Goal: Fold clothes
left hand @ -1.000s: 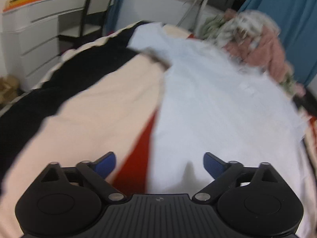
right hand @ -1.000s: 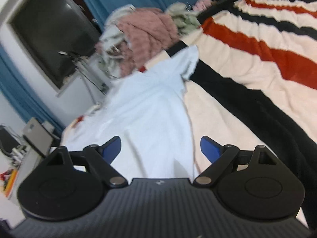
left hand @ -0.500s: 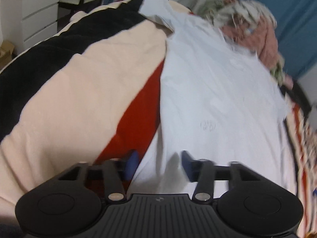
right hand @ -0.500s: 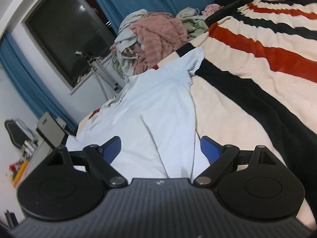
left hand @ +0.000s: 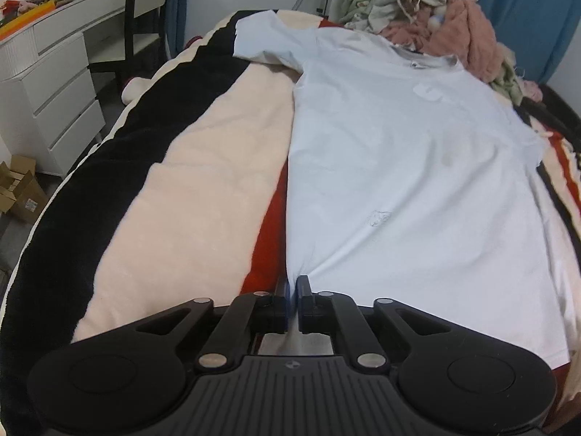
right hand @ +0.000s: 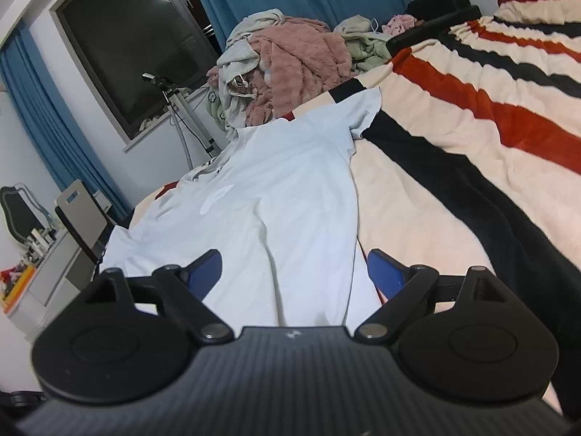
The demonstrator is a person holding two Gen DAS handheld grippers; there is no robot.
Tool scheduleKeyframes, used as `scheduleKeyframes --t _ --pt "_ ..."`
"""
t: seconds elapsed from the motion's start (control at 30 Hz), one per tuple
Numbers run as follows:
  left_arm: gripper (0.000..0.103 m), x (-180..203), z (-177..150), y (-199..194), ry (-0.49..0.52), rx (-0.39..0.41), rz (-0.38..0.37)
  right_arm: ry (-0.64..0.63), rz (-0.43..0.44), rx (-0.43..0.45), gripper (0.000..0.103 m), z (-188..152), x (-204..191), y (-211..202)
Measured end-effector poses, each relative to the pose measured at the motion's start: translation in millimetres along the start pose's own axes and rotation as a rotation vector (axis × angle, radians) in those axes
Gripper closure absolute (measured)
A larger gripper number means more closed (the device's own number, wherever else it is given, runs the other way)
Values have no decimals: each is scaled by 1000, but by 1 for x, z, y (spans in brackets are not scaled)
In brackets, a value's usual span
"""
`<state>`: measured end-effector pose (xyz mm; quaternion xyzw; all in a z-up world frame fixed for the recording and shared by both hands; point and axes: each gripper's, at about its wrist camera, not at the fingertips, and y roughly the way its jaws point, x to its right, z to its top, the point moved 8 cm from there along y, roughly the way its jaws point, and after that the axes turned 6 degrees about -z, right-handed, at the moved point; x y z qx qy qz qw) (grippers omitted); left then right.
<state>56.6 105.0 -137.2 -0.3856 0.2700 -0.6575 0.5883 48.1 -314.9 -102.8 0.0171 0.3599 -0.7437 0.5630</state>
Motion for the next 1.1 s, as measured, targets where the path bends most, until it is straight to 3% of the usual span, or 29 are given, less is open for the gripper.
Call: scheduleKeyframes --t 0.03,0.07,0.1,0.27,0.33,0.5,0.67,0.73,0.77,0.83,0.93,1.1 --pt "75 1 1 -1 2 12 -4 -6 -4 6 15 1 0 -1" --pt "56 2 2 -1 5 27 -8 -7 -9 12 15 2 0 -1" --pt "46 5 5 -4 17 53 -9 -9 -13 18 15 3 0 -1" --pt "19 35 25 -20 107 198 -45 -40 -30 51 15 11 -5 4" --pt "19 53 35 -23 145 252 -62 -66 -37 70 15 15 -10 7" --pt "3 94 54 -13 148 322 -119 -151 -46 115 15 29 -29 27" --pt "2 121 59 19 118 333 -205 -140 -3 112 15 64 -38 77" --pt "2 124 52 43 118 295 -238 -46 29 86 21 81 -24 111" --pt "2 122 48 55 124 272 -241 2 42 74 34 88 -17 128" --pt "2 122 40 75 167 223 -221 110 44 56 39 92 8 162" --pt "2 124 34 92 184 193 -204 272 46 28 55 97 46 214" --pt "4 129 41 107 188 229 -231 543 50 -18 66 105 108 301"
